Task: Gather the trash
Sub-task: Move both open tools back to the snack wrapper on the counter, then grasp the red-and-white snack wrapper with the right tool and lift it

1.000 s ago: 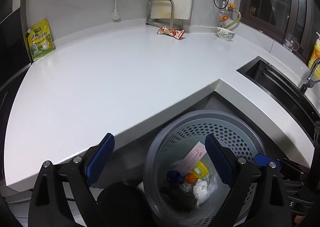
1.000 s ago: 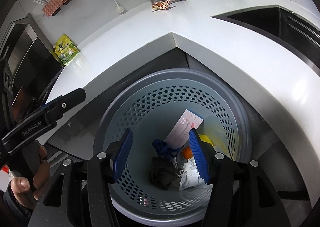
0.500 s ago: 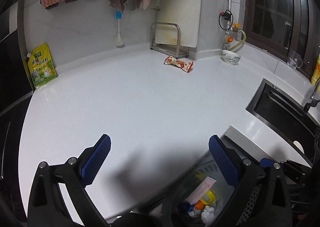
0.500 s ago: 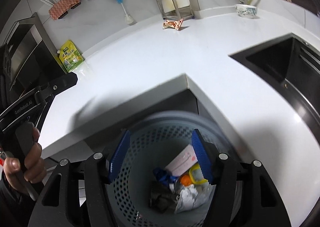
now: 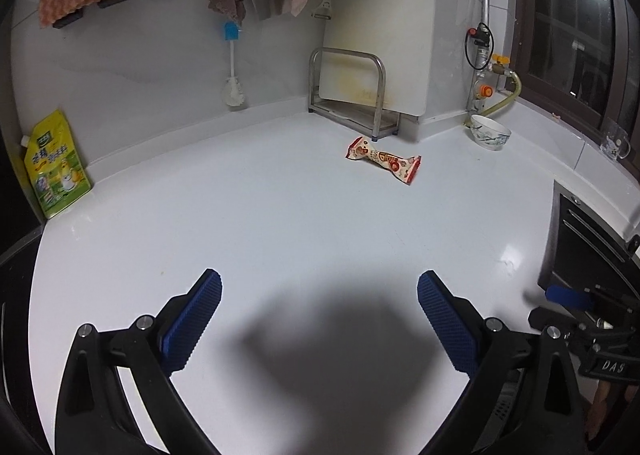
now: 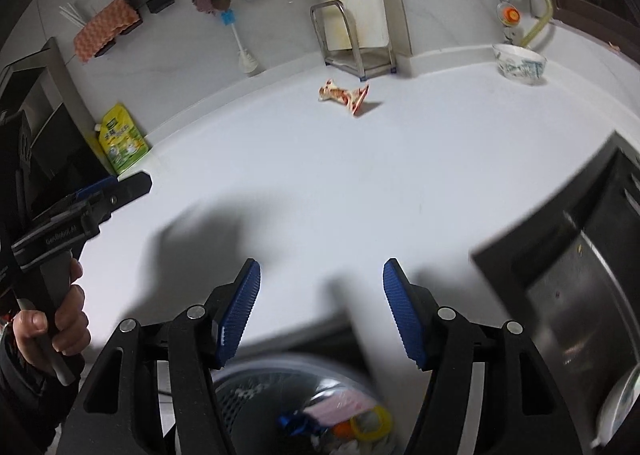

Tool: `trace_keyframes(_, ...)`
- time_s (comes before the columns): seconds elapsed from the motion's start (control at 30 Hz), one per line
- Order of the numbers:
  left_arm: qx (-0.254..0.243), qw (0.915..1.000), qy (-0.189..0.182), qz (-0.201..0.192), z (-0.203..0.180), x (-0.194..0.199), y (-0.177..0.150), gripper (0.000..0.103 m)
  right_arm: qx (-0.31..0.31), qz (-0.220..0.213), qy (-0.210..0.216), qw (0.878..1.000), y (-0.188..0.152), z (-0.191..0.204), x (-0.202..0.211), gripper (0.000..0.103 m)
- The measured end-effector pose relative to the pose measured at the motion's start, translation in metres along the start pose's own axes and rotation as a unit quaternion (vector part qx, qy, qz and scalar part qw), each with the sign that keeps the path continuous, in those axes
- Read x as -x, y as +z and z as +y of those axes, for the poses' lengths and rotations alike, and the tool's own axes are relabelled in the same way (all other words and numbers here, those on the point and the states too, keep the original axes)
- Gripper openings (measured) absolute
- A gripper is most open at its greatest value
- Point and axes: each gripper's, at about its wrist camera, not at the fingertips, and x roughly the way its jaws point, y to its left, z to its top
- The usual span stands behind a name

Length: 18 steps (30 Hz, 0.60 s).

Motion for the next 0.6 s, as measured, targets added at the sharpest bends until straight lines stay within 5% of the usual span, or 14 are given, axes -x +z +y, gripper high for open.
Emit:
trace_keyframes(0.3,0.019,0.9994,-0.013,0.024,0.021,-0.074,0.042,0.097,0.031,0.001,-0.016,0.999,0.088,-0.016,-0.066,0.061)
trace_keyframes(0.6,0.01,0.9993,-0.007,0.036,0.028,-0.137,0.074,0.097,0.045,0.046,-0.023,0.998,0.151,-0.029,-0.143,0.061)
